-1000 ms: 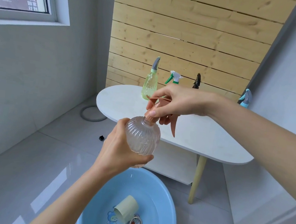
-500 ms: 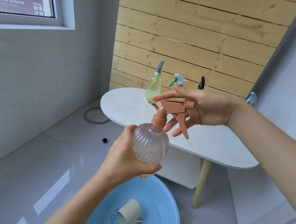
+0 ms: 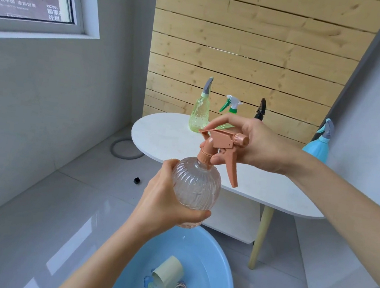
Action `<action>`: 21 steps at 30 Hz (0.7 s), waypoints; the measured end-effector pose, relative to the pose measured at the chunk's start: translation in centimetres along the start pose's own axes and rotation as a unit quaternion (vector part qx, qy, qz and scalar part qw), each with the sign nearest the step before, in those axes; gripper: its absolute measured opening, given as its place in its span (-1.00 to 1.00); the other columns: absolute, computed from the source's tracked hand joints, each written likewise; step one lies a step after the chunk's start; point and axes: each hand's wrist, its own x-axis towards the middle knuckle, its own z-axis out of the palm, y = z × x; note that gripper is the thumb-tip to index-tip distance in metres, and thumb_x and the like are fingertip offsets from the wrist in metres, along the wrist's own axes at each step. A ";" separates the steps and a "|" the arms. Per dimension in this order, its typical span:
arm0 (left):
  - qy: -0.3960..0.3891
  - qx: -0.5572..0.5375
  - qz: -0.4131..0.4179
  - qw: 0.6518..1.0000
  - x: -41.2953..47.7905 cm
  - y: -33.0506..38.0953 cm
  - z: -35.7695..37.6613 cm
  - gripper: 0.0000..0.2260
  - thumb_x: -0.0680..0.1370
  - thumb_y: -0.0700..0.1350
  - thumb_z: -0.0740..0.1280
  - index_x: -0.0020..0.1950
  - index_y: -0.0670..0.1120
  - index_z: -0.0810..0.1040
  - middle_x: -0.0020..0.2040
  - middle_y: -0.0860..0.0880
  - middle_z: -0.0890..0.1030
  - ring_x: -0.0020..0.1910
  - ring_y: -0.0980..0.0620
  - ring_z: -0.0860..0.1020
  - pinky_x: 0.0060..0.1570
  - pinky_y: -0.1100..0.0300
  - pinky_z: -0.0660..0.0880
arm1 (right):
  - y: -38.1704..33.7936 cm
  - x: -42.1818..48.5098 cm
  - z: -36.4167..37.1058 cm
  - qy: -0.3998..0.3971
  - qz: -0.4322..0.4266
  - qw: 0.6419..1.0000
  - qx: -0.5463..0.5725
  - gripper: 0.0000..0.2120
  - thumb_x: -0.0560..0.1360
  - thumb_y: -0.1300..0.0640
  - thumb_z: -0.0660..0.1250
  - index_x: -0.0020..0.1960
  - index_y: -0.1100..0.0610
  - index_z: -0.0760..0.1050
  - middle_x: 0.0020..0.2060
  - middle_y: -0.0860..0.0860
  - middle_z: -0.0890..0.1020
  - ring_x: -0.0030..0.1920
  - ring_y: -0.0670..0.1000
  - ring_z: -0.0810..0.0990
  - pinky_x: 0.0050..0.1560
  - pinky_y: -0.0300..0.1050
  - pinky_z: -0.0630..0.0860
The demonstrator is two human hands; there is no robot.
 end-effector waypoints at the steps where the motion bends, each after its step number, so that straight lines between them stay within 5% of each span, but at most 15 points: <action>1: 0.000 0.001 0.001 1.000 0.0 0.0 0.0 -0.18 0.12 0.12 0.60 0.24 0.14 0.23 0.07 0.21 0.48 0.05 0.25 0.46 -0.19 0.47 0.38 | -0.2 -0.2 0.2 0.002 -0.011 1.000 -0.012 -0.55 0.33 0.38 0.50 0.15 0.17 0.46 -0.36 -0.15 0.65 -0.28 -0.22 0.60 -0.18 -0.44 0.46; 3: 0.003 -0.001 0.002 1.000 0.0 0.0 -0.1 -0.19 0.12 0.12 0.60 0.24 0.14 0.23 0.07 0.21 0.48 0.05 0.24 0.46 -0.19 0.50 0.38 | -0.2 -0.4 0.5 0.005 -0.019 1.000 -0.023 -0.56 0.36 0.41 0.47 0.16 0.23 0.40 -0.41 -0.21 0.61 -0.31 -0.24 0.59 -0.21 -0.47 0.43; 13: -0.011 -0.004 0.014 1.000 0.0 -0.1 -0.4 -0.22 0.14 0.12 0.59 0.22 0.15 0.23 0.06 0.23 0.47 0.06 0.23 0.45 -0.14 0.52 0.35 | 0.7 -0.6 1.1 0.040 -0.040 0.997 0.060 -0.55 0.41 0.49 0.38 0.19 0.15 0.38 -0.09 0.19 0.67 0.06 0.14 0.65 -0.02 -0.20 0.57; 16: -0.008 -0.005 0.013 1.000 -0.1 -0.2 -0.3 -0.22 0.14 0.11 0.60 0.21 0.16 0.23 0.06 0.23 0.47 0.06 0.23 0.45 -0.14 0.51 0.35 | 0.7 -0.4 1.5 0.042 -0.061 0.997 0.029 -0.56 0.42 0.49 0.38 0.19 0.14 0.40 -0.01 0.25 0.61 0.05 0.06 0.65 0.06 -0.17 0.57; 21: 0.038 -0.012 0.017 0.999 0.0 0.0 -0.4 -0.18 0.10 0.15 0.58 0.25 0.15 0.26 0.10 0.21 0.49 0.09 0.20 0.46 -0.03 0.34 0.43 | 0.4 -0.7 2.3 0.107 -0.078 0.991 0.022 -0.64 0.39 0.43 0.44 0.07 0.19 0.40 -0.17 0.11 0.59 -0.18 -0.16 0.59 -0.12 -0.39 0.47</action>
